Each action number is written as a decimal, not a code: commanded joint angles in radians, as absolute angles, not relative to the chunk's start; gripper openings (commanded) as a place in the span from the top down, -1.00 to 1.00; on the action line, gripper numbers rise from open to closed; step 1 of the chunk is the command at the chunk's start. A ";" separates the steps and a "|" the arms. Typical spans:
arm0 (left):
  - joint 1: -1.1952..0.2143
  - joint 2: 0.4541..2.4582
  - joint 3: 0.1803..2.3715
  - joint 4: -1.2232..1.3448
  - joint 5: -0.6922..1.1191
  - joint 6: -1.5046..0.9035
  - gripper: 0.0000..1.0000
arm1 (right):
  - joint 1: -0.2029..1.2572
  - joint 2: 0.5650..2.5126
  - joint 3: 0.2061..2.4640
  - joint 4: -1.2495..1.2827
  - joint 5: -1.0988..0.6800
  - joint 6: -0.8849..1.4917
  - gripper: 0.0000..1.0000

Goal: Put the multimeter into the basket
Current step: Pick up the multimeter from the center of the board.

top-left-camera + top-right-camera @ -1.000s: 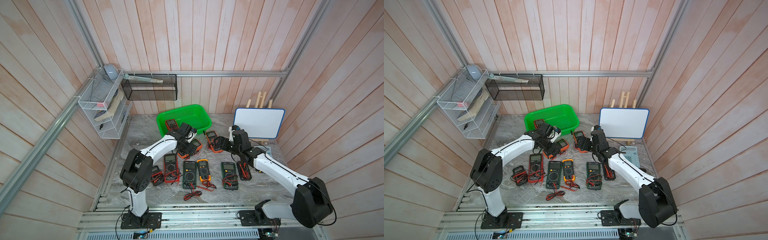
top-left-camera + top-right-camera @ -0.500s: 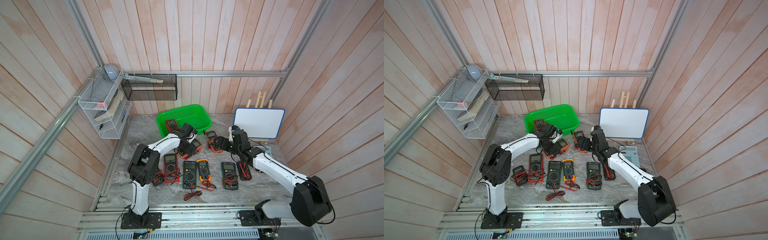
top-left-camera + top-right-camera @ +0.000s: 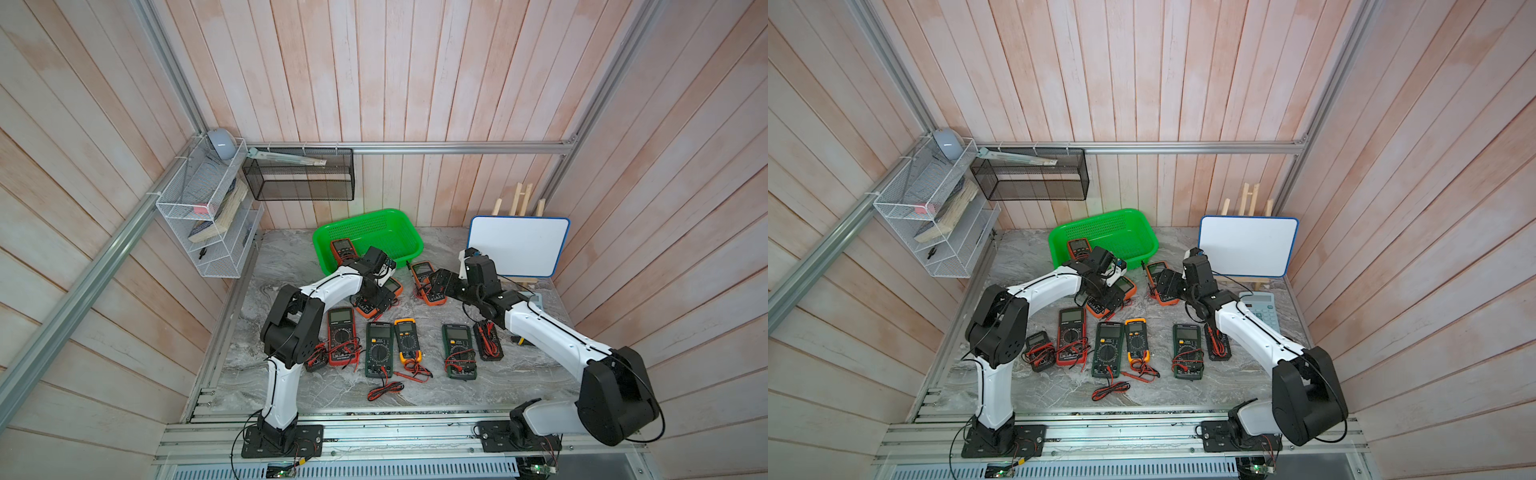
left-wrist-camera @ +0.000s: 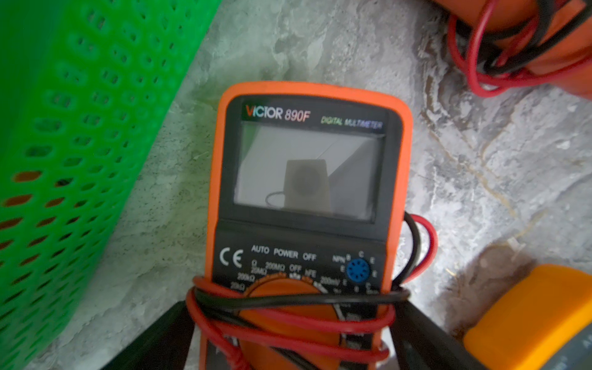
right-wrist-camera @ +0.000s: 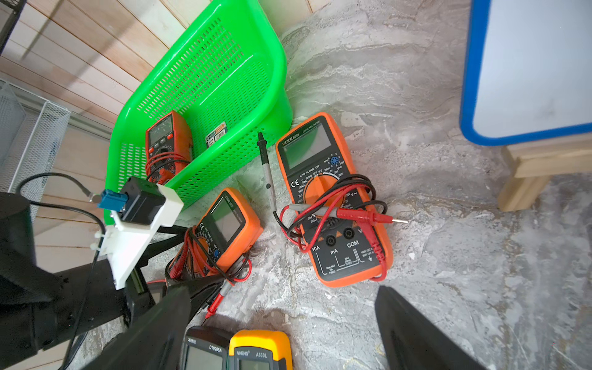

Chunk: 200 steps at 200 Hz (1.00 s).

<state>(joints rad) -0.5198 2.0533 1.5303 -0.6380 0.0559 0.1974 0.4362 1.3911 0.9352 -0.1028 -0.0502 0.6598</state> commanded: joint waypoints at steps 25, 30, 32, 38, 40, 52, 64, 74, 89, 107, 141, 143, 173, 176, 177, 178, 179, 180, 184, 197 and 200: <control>-0.509 2.089 1.504 -0.599 0.079 0.167 -0.99 | 0.426 1.374 0.975 -0.126 -0.058 0.642 -0.92; -0.509 2.089 1.501 -0.596 0.082 0.164 -1.00 | 0.426 1.374 0.976 -0.126 -0.060 0.643 -0.92; -0.509 2.089 1.500 -0.595 0.082 0.163 -0.99 | 0.427 1.374 0.978 -0.126 -0.061 0.643 -0.92; -0.509 2.089 1.496 -0.589 0.085 0.161 -0.95 | 0.426 1.374 0.980 -0.127 -0.062 0.641 -0.92; -0.509 2.089 1.494 -0.587 0.085 0.160 -0.94 | 0.426 1.374 0.981 -0.129 -0.062 0.641 -0.92; -0.509 2.091 1.487 -0.579 0.090 0.156 -0.82 | 0.426 1.374 0.988 -0.133 -0.064 0.640 -0.92; -0.509 2.094 1.486 -0.577 0.090 0.150 -0.76 | 0.426 1.373 0.990 -0.137 -0.063 0.638 -0.92; -0.509 2.094 1.483 -0.577 0.095 0.150 -0.58 | 0.426 1.371 0.992 -0.138 -0.061 0.638 -0.92; -0.509 2.092 1.476 -0.571 0.099 0.147 -0.16 | 0.426 1.363 0.990 -0.140 -0.056 0.638 -0.92; -0.509 2.085 1.474 -0.566 0.103 0.136 0.53 | 0.426 1.356 0.986 -0.143 -0.054 0.640 -0.92; -0.514 2.054 1.468 -0.563 0.115 0.123 1.00 | 0.422 1.354 0.986 -0.144 -0.052 0.640 -0.92; -0.515 2.051 1.469 -0.563 0.115 0.123 1.00 | 0.422 1.355 0.986 -0.143 -0.052 0.641 -0.92; -0.516 1.991 1.460 -0.550 0.120 0.106 1.00 | 0.422 1.368 0.991 -0.139 -0.057 0.641 -0.92; -0.517 1.982 1.458 -0.547 0.121 0.104 1.00 | 0.422 1.370 0.992 -0.139 -0.058 0.641 -0.92; -0.517 1.980 1.458 -0.546 0.123 0.103 1.00 | 0.422 1.371 0.992 -0.138 -0.058 0.641 -0.92; -0.516 1.977 1.458 -0.545 0.123 0.103 1.00 | 0.422 1.371 0.993 -0.138 -0.058 0.641 -0.92; -0.517 1.975 1.457 -0.545 0.125 0.103 1.00 | 0.422 1.372 0.993 -0.139 -0.058 0.641 -0.92; -0.516 1.972 1.457 -0.544 0.126 0.102 1.00 | 0.422 1.372 0.993 -0.138 -0.059 0.641 -0.92; -0.517 1.962 1.456 -0.542 0.128 0.099 1.00 | 0.422 1.374 0.995 -0.139 -0.059 0.640 -0.92; -0.517 1.930 1.450 -0.537 0.135 0.091 1.00 | 0.421 1.382 0.999 -0.137 -0.060 0.638 -0.92; -0.516 1.923 1.449 -0.537 0.138 0.089 1.00 | 0.422 1.383 1.001 -0.137 -0.060 0.638 -0.92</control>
